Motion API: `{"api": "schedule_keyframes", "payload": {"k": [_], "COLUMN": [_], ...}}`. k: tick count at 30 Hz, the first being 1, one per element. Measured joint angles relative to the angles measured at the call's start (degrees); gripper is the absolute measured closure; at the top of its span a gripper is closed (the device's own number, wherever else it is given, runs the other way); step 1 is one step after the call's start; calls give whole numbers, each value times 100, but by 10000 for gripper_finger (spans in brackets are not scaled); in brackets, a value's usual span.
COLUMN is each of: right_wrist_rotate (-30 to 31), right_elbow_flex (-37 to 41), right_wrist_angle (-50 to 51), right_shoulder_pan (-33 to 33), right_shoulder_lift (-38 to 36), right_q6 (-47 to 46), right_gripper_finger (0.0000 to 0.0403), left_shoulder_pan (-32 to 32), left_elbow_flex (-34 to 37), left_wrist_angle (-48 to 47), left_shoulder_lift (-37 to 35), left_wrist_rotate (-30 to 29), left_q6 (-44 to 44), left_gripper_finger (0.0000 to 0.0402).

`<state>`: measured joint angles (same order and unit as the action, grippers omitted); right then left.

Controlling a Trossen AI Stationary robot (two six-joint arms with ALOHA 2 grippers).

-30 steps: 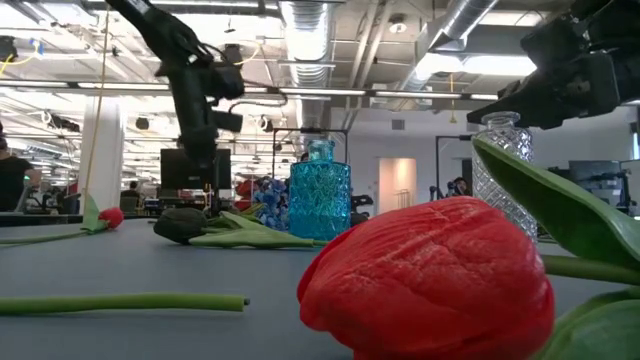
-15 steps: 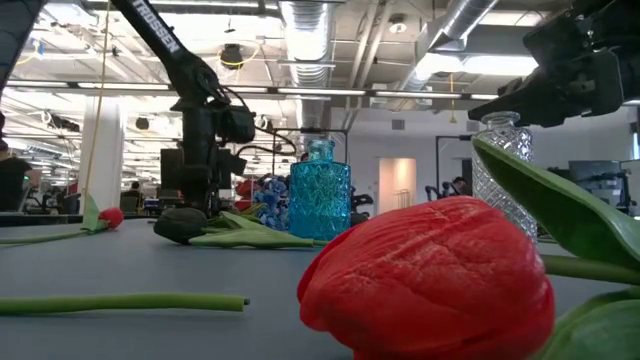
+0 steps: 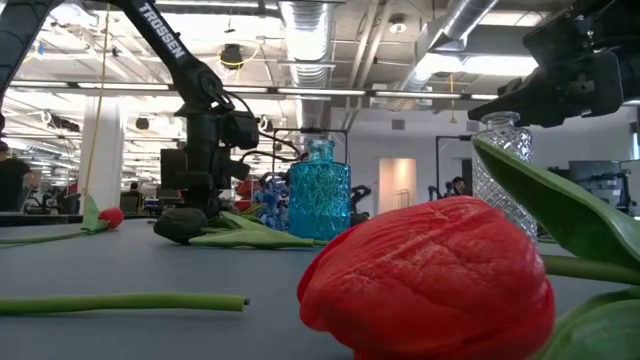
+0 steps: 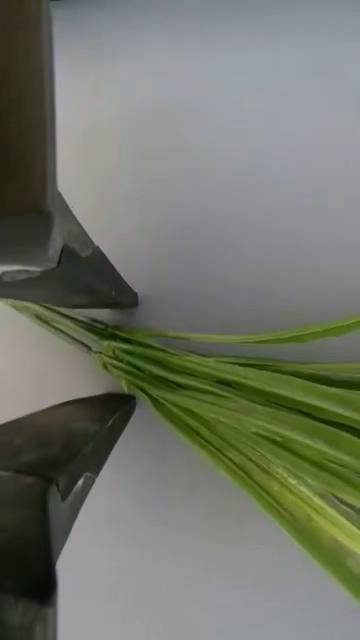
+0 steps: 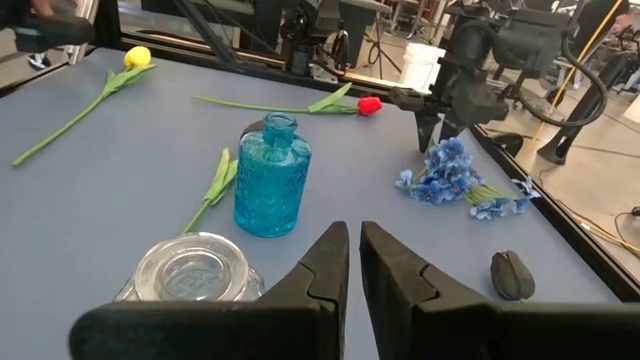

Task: Sort flowers into vase by color
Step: Put the left blue flowers into the blue flower vase

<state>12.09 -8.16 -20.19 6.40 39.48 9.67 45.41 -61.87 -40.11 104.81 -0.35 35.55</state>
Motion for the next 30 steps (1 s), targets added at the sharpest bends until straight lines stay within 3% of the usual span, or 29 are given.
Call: {"api": "schedule_keyframes", "payload": {"k": [8, 13, 19, 25, 30], "right_wrist_rotate": [-21, -23, -19, -18, -17], "right_elbow_flex": [0, 0, 0, 0, 0], "right_wrist_angle": [9, 10, 8, 10, 1], "right_shoulder_pan": [134, 412, 710, 890, 936], "right_shoulder_lift": [0, 0, 0, 0, 0], "right_q6": [-109, -40, -31, -115, -200], "right_gripper_finger": [344, 344, 344, 344, 344], "left_shoulder_pan": [-42, -35, -69, -361, -1093], "left_elbow_flex": [10, 50, 44, 37, 31], "left_wrist_angle": [-82, -338, -99, 1087, 2237], "left_shoulder_lift": [-29, -445, -1768, -2957, -3404], "left_wrist_rotate": [-142, -151, 712, 1983, 2328], "left_q6": [-176, -486, -991, -1965, -2571], "left_gripper_finger": [387, 396, 399, 399, 399]}}
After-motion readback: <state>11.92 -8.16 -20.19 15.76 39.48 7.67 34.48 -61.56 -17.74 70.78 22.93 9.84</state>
